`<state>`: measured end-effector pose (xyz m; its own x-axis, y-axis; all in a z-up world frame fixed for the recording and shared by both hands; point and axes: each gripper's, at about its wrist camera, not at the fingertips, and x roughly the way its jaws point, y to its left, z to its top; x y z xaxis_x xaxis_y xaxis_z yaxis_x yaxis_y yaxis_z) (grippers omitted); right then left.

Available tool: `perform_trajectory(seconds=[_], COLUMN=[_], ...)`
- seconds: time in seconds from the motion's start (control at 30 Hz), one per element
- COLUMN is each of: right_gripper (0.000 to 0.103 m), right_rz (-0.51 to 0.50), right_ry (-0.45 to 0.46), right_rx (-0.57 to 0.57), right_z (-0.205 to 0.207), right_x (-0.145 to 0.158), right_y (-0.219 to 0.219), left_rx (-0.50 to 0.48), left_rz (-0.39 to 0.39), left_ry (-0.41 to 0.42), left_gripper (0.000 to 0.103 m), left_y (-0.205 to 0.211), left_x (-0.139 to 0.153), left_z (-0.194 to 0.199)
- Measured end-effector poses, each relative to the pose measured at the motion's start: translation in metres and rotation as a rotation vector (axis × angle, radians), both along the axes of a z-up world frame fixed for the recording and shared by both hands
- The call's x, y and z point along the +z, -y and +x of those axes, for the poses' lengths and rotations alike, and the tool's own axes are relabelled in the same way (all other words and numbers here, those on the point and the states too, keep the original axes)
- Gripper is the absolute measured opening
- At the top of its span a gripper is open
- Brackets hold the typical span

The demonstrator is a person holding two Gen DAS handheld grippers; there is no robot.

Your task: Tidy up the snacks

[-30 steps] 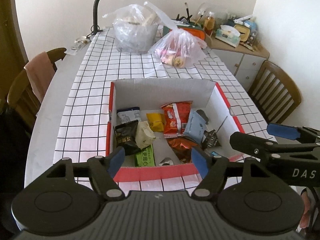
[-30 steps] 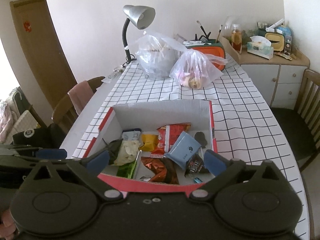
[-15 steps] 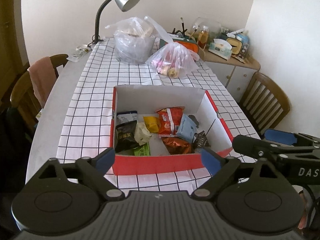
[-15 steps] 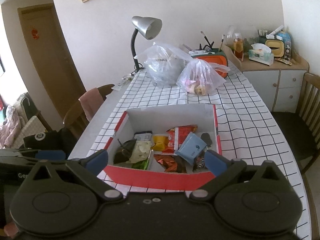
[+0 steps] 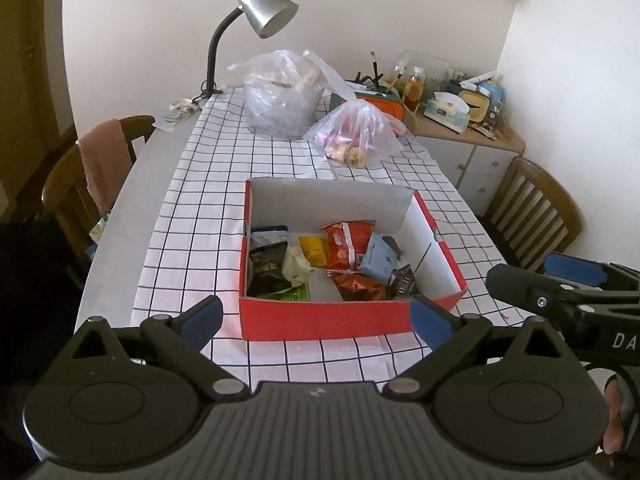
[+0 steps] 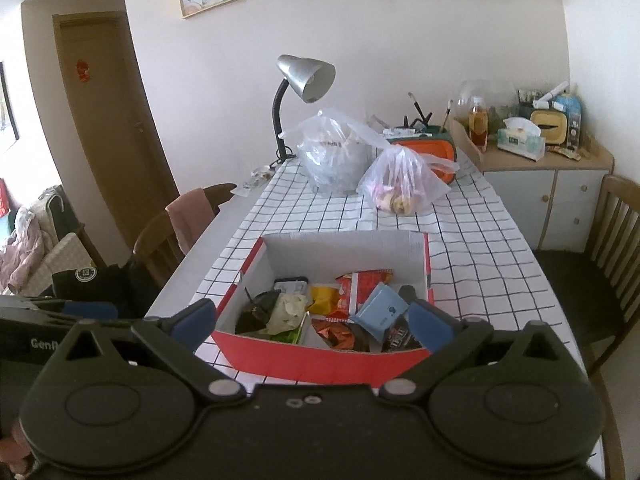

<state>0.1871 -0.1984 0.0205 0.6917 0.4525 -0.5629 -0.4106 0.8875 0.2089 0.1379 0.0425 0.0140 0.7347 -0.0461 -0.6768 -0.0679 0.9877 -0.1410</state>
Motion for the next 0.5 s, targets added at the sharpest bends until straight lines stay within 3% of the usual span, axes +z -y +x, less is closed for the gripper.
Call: perform_trajectory(seconds=[0.5], right_gripper=[0.103], right_rz=[-0.007], right_ry=[0.035], right_rx=[-0.006], right_z=[-0.012], right_x=[0.005], right_y=[0.004], left_rx=[0.026], left_rz=[0.010], left_ry=[-0.006], left_gripper=[0.100], left_y=[0.004], left_x=[0.004], left_z=[-0.008])
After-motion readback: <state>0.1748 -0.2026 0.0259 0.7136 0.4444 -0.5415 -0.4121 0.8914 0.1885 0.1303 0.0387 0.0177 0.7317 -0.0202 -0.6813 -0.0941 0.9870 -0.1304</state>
